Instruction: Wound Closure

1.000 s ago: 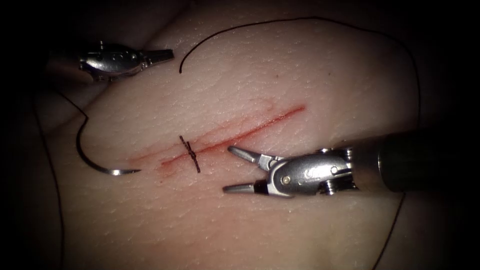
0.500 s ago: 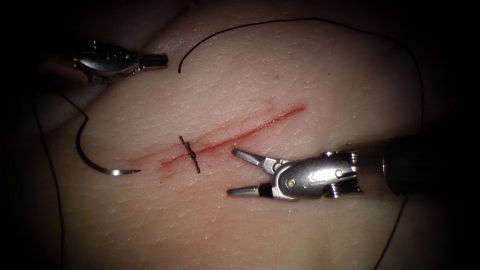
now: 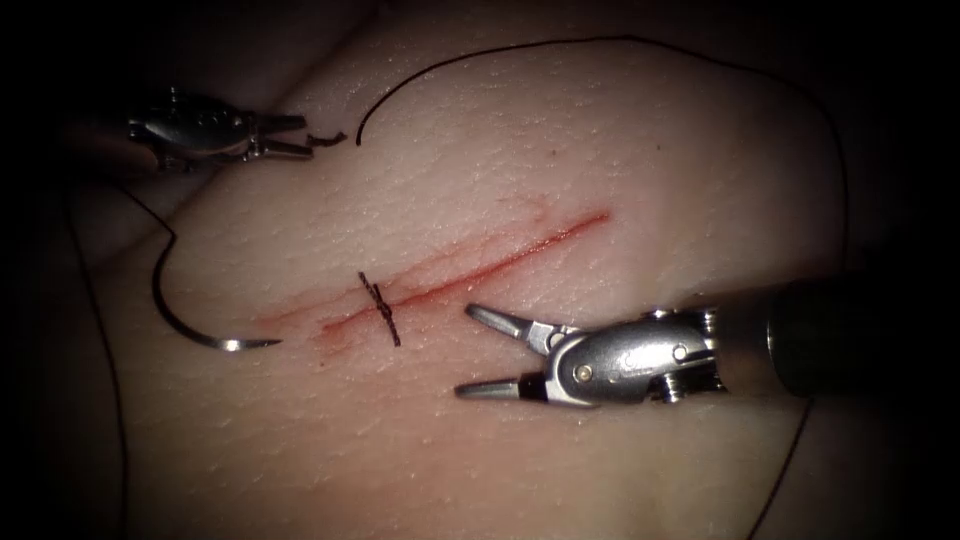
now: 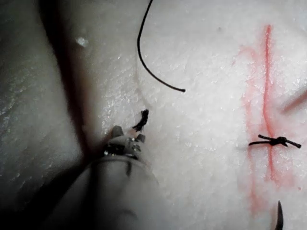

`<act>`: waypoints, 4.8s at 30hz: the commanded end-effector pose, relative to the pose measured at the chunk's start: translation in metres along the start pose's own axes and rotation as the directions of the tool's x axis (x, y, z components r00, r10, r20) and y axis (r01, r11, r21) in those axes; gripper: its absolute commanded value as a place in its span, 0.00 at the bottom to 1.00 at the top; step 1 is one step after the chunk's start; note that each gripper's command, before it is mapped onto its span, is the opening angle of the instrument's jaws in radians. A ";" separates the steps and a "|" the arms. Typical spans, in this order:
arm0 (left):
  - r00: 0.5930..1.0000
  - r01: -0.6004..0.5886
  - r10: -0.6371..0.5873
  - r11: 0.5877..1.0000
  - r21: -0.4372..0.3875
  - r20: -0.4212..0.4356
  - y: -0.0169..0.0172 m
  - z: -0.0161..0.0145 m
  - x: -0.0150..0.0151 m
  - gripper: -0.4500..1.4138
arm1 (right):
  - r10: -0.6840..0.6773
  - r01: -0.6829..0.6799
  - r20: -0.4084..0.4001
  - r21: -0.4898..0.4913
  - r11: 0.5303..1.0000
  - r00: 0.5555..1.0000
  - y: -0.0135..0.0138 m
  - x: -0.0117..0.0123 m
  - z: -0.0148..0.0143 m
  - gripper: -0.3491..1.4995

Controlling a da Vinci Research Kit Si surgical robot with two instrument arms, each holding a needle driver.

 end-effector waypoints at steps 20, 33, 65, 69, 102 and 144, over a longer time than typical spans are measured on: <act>0.996 -0.034 0.033 0.999 -0.009 -0.085 -0.0007 -0.0054 0.0022 0.48 | 0.020 -0.020 0.017 -0.006 1.000 1.000 0.0005 0.0007 -0.0018 0.81; 0.964 -0.042 0.023 0.997 -0.066 -0.266 0.0082 -0.0142 0.0080 0.46 | 0.072 -0.071 0.038 -0.014 0.997 0.997 0.0021 0.0049 -0.0051 0.87; 0.926 -0.135 0.208 0.962 -0.238 0.315 0.0181 -0.0118 0.0039 0.72 | 0.167 -0.170 0.137 0.016 0.985 0.976 0.0012 0.0084 -0.0051 0.84; 0.913 -0.123 0.209 0.960 -0.251 0.349 0.0182 -0.0112 0.0034 0.70 | 0.166 -0.170 0.137 0.016 0.985 0.977 0.0010 0.0084 -0.0051 0.84; 0.920 -0.093 0.218 0.929 -0.359 0.325 0.0163 -0.0093 0.0029 0.00 | 0.188 -0.192 0.140 0.014 0.981 0.972 0.0004 0.0088 -0.0053 0.71; 0.438 -0.718 0.473 0.696 0.019 -0.764 0.0215 -0.0094 0.0165 0.00 | 0.705 -0.706 0.044 0.073 0.705 0.708 0.0112 0.0078 -0.0070 0.43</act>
